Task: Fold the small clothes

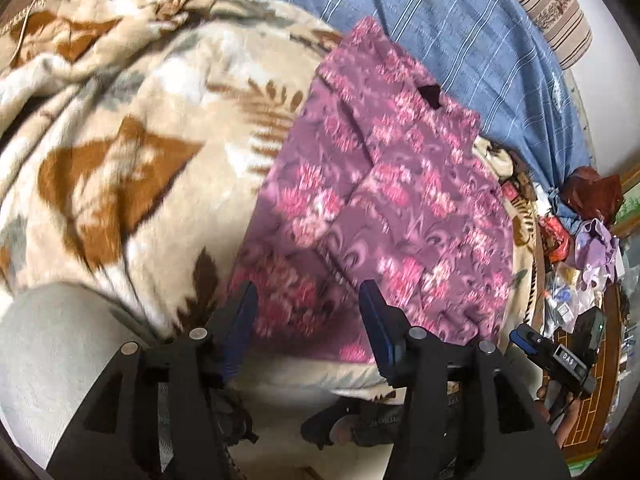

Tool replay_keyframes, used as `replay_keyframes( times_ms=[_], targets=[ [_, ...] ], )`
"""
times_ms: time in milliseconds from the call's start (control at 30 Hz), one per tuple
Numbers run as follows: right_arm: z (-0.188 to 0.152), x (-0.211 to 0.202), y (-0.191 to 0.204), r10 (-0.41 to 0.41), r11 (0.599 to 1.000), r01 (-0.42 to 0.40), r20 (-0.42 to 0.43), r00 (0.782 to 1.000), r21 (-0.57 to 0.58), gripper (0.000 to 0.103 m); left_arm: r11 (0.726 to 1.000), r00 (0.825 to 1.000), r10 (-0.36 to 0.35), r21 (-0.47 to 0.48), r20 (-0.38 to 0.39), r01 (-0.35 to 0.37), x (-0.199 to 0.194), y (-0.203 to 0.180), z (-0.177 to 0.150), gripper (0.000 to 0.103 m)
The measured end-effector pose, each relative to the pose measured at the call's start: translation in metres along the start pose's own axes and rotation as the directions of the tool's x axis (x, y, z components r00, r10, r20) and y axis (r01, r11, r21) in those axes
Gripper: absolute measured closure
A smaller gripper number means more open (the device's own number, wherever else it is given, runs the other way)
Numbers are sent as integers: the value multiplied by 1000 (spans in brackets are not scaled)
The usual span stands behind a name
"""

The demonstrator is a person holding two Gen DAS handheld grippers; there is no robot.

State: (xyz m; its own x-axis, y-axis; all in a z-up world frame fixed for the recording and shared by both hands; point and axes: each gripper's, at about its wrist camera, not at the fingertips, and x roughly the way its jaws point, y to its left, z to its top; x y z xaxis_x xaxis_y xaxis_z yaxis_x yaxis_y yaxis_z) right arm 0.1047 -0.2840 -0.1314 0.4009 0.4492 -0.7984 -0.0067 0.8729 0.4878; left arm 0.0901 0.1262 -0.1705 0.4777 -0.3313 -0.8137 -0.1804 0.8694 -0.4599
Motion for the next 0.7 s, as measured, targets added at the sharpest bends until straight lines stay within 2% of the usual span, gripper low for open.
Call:
replay_keyframes(
  times_ms=[67,267,367,433,467,533,600,633,700],
  targets=[
    [-12,1,-1,-25,1000,25,6,1000,-16,40,1000,1000,11,-18,-10,-11,10,-2,-1,51],
    [-38,-1,-4,-73,997,75,66,995,-34,40,996,995,92,-16,36,-92,15,1,-6,51],
    [-49,1,-9,-72,997,73,44,996,-38,40,991,990,131,-5,59,-131,14,5,-3,45],
    [-53,8,-13,-36,999,36,6,999,-25,42,988,987,156,-12,34,-156,23,11,-2,43],
    [-53,12,-14,-27,999,26,-9,1000,-20,46,991,991,132,-9,-6,-132,31,11,-3,43],
    [-52,20,-13,-34,999,34,-28,999,-15,56,984,984,175,44,-3,-175,37,4,-7,43],
    [-52,25,-7,-56,997,54,-40,998,-51,76,972,976,216,97,5,-215,42,-4,-10,43],
    [-54,26,-5,-66,996,64,-47,997,-60,94,971,976,219,100,6,-219,43,-4,-10,43],
    [-55,26,-3,-80,995,76,-54,995,-62,99,975,978,207,83,4,-206,42,-1,-9,44]
  ],
)
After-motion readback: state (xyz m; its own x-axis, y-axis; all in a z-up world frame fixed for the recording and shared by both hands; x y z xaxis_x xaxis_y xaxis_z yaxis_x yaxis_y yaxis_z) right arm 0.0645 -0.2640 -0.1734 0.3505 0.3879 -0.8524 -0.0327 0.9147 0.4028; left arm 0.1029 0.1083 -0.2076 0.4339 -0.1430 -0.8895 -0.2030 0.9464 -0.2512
